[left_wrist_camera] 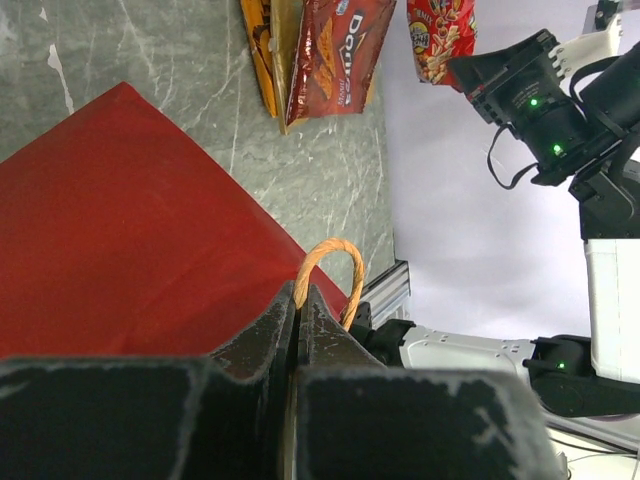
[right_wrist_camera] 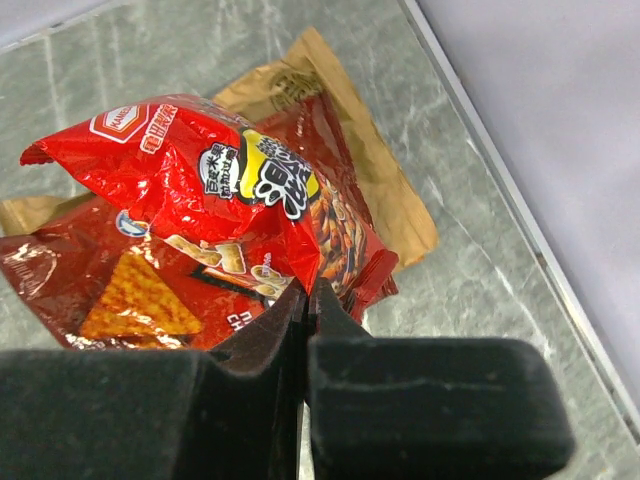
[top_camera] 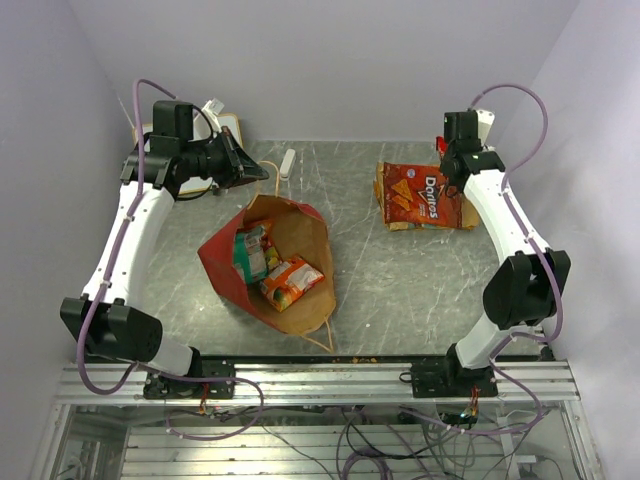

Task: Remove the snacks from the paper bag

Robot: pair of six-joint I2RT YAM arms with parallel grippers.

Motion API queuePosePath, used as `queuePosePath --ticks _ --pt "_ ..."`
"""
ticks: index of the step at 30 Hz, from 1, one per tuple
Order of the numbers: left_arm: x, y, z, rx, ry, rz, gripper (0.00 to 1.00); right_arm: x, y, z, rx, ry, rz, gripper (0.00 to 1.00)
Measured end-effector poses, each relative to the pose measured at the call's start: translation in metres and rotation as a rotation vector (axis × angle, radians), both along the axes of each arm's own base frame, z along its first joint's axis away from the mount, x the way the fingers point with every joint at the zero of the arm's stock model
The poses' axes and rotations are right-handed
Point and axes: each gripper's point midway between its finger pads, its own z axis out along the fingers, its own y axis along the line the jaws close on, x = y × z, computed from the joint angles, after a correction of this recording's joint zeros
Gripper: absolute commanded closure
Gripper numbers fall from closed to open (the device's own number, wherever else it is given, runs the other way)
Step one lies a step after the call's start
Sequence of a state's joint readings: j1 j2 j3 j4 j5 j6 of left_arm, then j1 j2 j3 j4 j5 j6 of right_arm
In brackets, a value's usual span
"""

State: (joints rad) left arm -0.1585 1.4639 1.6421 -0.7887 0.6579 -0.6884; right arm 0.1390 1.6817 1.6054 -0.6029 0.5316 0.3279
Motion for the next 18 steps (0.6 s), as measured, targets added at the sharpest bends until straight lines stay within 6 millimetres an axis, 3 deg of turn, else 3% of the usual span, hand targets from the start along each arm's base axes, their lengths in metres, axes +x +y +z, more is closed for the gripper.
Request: queuePosePath --ticks 5,13,18 --pt "0.001 0.000 -0.002 0.000 0.007 -0.001 0.93 -0.005 -0.009 -0.021 0.034 0.023 -0.078 1.00" --pt "0.006 -0.001 -0.007 0.002 0.018 -0.001 0.93 -0.010 -0.005 -0.066 0.083 0.092 -0.131 1.00" --pt "0.009 -0.002 -0.010 0.002 0.022 -0.001 0.93 -0.005 -0.004 -0.084 0.089 0.113 -0.136 1.00"
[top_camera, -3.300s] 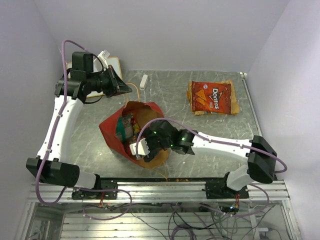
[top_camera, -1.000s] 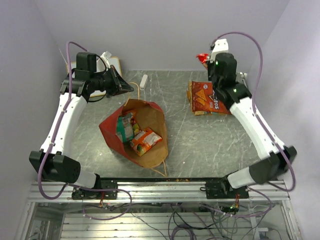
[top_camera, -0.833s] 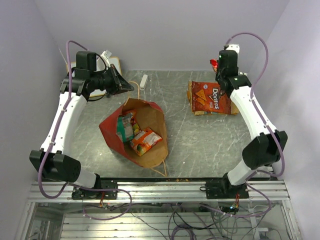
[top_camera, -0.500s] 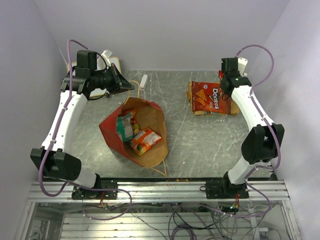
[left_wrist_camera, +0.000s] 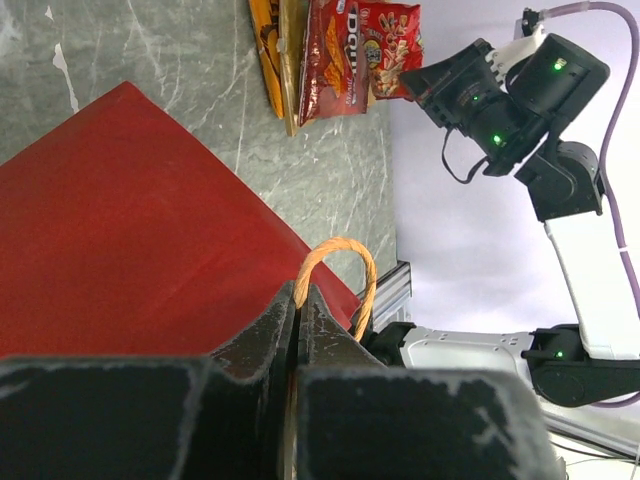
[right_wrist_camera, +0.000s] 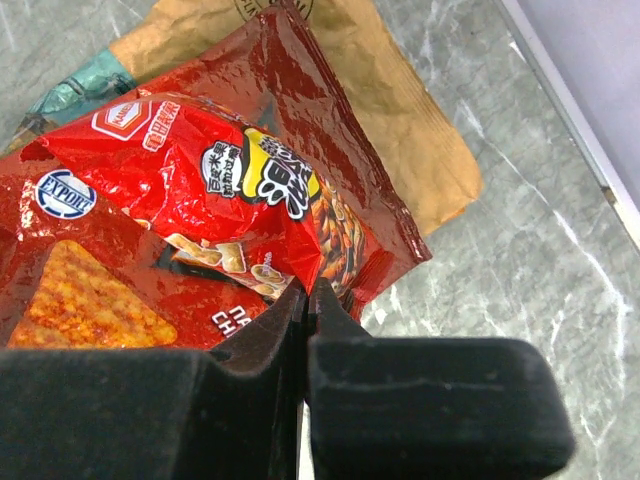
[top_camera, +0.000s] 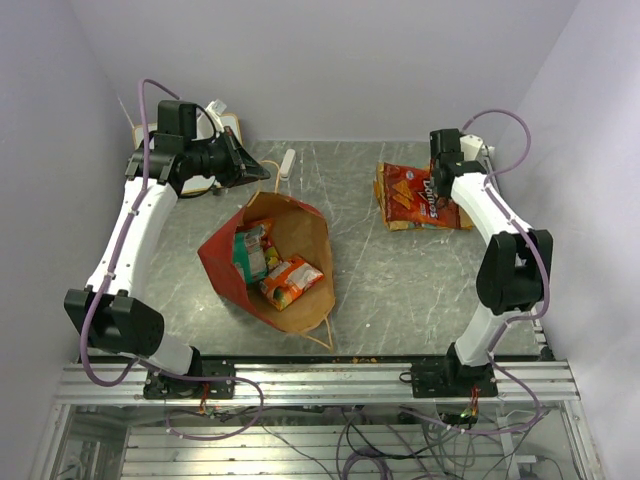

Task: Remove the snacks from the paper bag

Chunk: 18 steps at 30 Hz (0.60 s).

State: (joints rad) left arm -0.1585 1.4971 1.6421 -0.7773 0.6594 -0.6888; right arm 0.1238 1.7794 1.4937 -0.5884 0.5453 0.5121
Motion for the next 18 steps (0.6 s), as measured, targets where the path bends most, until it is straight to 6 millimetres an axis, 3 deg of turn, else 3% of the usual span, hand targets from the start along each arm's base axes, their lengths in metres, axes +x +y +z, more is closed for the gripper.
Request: queuePosePath --ticks 9,18 --pt "0.001 0.000 0.000 0.000 -0.001 0.000 0.93 0.006 0.011 -0.038 0.065 0.037 0.002 1.00" --pt "0.001 0.000 0.000 0.000 0.000 0.000 0.93 0.015 0.026 -0.058 0.139 0.019 0.054 1.00"
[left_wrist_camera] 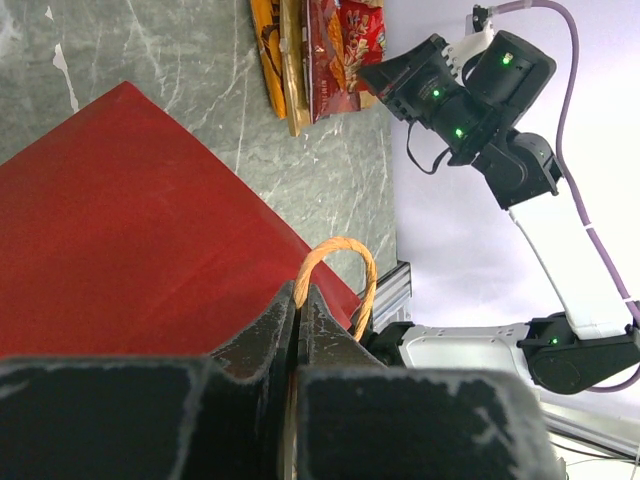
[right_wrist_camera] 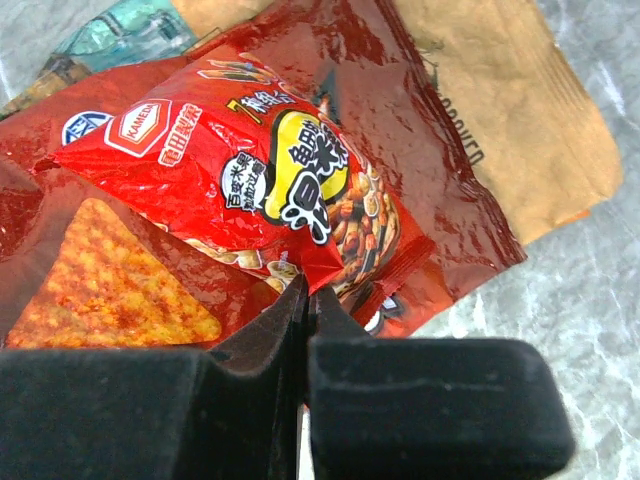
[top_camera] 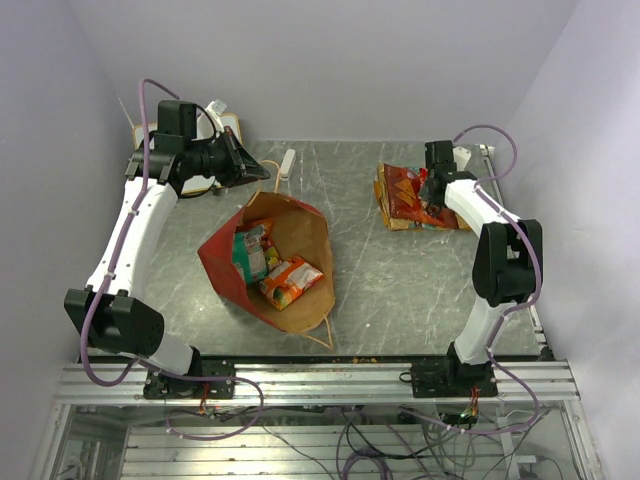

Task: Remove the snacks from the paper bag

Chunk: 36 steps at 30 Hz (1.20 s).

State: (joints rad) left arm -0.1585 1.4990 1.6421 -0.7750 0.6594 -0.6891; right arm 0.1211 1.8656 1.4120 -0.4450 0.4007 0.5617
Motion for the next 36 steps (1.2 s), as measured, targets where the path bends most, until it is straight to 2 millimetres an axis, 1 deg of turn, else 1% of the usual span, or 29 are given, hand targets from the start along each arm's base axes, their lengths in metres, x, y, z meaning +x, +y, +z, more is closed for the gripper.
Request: queuePosePath --ticks 1,6,9,11,12,14,16,17,20,22,23,25,26,28,29,30,31,32,33,34,35,36 --pt "0.000 0.000 0.000 0.000 0.000 0.000 0.93 0.001 0.002 -0.001 0.010 -0.005 0.014 0.96" --pt "-0.002 0.000 0.002 -0.001 -0.006 0.000 0.93 0.006 0.013 -0.006 0.061 -0.017 0.086 0.66" --pt "-0.008 0.001 0.004 -0.002 -0.010 0.000 0.93 0.006 0.020 -0.004 0.081 -0.020 0.124 0.53" --pt "-0.011 0.002 0.006 -0.002 -0.015 0.000 0.93 0.003 0.022 0.004 0.086 -0.029 0.143 0.46" --pt "-0.012 0.002 0.006 -0.002 -0.016 0.000 0.93 0.001 0.023 0.011 0.088 -0.039 0.150 0.42" --pt "-0.015 0.002 0.009 -0.003 -0.023 0.000 0.93 -0.002 0.024 0.034 0.088 -0.081 0.171 0.38" --pt "-0.018 0.003 0.011 -0.004 -0.029 -0.001 0.93 -0.005 0.025 0.063 0.080 -0.141 0.192 0.36" --pt "-0.020 0.003 0.012 -0.004 -0.031 -0.001 0.93 -0.008 0.025 0.083 0.077 -0.183 0.206 0.36" --pt "-0.023 0.004 0.012 -0.004 -0.030 -0.001 0.93 -0.019 0.031 0.120 0.080 -0.275 0.264 0.36" --pt "-0.025 0.004 0.011 -0.003 -0.028 -0.002 0.93 -0.029 0.041 0.130 0.101 -0.318 0.334 0.36" --pt "-0.025 0.004 0.011 -0.002 -0.028 -0.003 0.93 -0.035 0.048 0.131 0.115 -0.328 0.377 0.36" --pt "-0.025 0.004 0.010 -0.002 -0.027 -0.006 0.93 -0.047 0.068 0.127 0.142 -0.332 0.472 0.35" --pt "-0.026 0.004 0.010 -0.001 -0.027 -0.008 0.93 -0.054 0.082 0.123 0.154 -0.328 0.539 0.35" --pt "-0.026 0.004 0.010 -0.001 -0.028 -0.012 0.93 -0.071 0.119 0.119 0.168 -0.319 0.698 0.35" --pt "-0.026 0.004 0.010 0.000 -0.030 -0.014 0.93 -0.081 0.143 0.121 0.170 -0.322 0.796 0.35" --pt "-0.027 0.004 0.010 0.000 -0.030 -0.015 0.93 -0.096 0.174 0.125 0.169 -0.340 0.930 0.34" --pt "-0.027 0.003 0.010 0.000 -0.031 -0.018 0.93 -0.109 0.198 0.131 0.169 -0.359 1.038 0.33" --pt "-0.027 0.003 0.010 -0.002 -0.030 -0.020 0.93 -0.129 0.227 0.139 0.153 -0.397 1.176 0.31" --pt "-0.028 0.003 0.010 -0.004 -0.029 -0.023 0.93 -0.148 0.251 0.148 0.138 -0.443 1.302 0.30" --pt "-0.028 0.002 0.010 -0.005 -0.028 -0.025 0.93 -0.171 0.273 0.156 0.119 -0.497 1.430 0.30" --pt "-0.028 0.002 0.009 -0.007 -0.027 -0.026 0.93 -0.194 0.291 0.163 0.096 -0.552 1.544 0.30" --pt "-0.029 0.002 0.008 -0.009 -0.024 -0.028 0.93 -0.212 0.303 0.169 0.072 -0.605 1.638 0.30"
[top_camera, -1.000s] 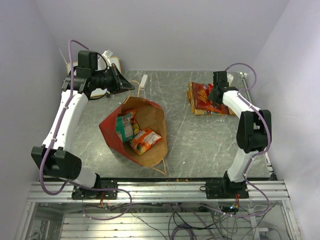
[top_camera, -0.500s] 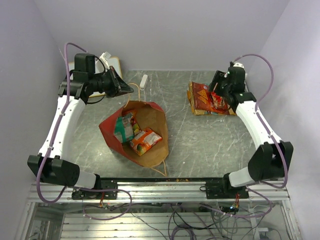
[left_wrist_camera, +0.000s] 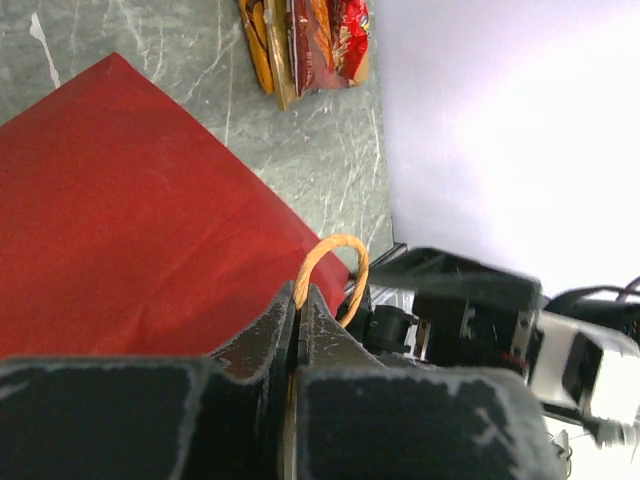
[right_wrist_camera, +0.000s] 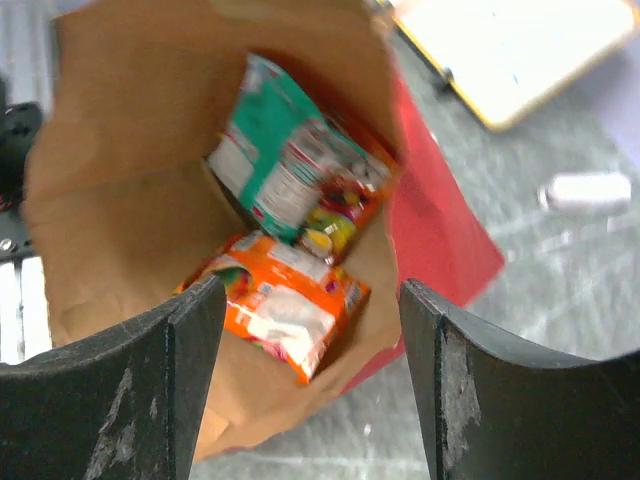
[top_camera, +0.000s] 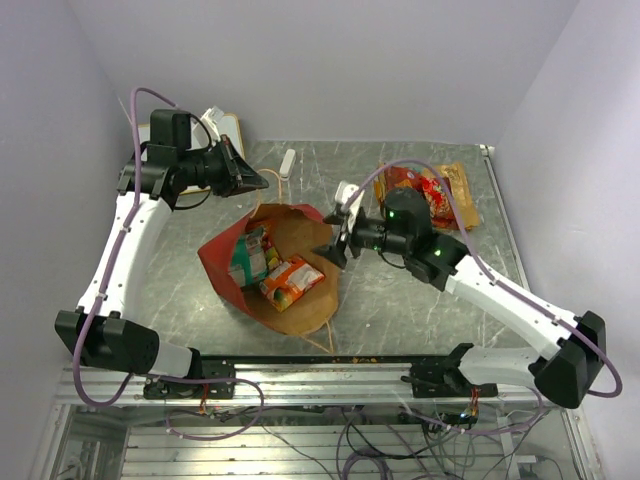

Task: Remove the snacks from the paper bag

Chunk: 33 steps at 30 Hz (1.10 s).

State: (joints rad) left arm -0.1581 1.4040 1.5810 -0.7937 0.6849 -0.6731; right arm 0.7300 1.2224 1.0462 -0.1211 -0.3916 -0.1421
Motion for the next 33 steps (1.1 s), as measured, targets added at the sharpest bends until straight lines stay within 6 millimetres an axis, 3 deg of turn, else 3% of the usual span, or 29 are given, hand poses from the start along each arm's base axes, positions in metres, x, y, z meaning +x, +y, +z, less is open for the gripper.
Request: queuePosePath --ticks 2,5,9,13,17,20,24,33 --pt "-0.003 0.000 -0.002 -0.003 0.008 -0.001 0.93 -0.022 0.016 0.009 -0.004 -0.100 0.117 0.30" --pt "-0.006 0.000 -0.004 -0.010 0.020 -0.002 0.93 -0.038 0.041 0.009 -0.029 -0.207 0.232 0.31" --pt "-0.009 -0.001 -0.002 -0.017 0.019 -0.001 0.93 -0.055 0.075 -0.021 -0.091 -0.246 0.337 0.30" --pt "-0.010 -0.001 -0.001 -0.019 0.017 -0.002 0.93 -0.063 0.101 -0.046 -0.116 -0.276 0.338 0.29" --pt "-0.010 -0.001 -0.001 -0.023 0.022 0.000 0.93 -0.053 0.122 -0.058 -0.112 -0.292 0.237 0.24" --pt "-0.010 -0.001 0.000 -0.030 0.028 0.004 0.93 -0.034 0.132 -0.065 -0.074 -0.267 0.100 0.22" --pt "-0.008 -0.002 0.002 -0.038 0.027 0.008 0.93 -0.009 0.132 -0.066 0.017 -0.207 -0.084 0.17" --pt "-0.008 -0.002 0.003 -0.046 0.035 0.015 0.93 0.011 0.137 -0.085 0.191 -0.038 -0.298 0.06"
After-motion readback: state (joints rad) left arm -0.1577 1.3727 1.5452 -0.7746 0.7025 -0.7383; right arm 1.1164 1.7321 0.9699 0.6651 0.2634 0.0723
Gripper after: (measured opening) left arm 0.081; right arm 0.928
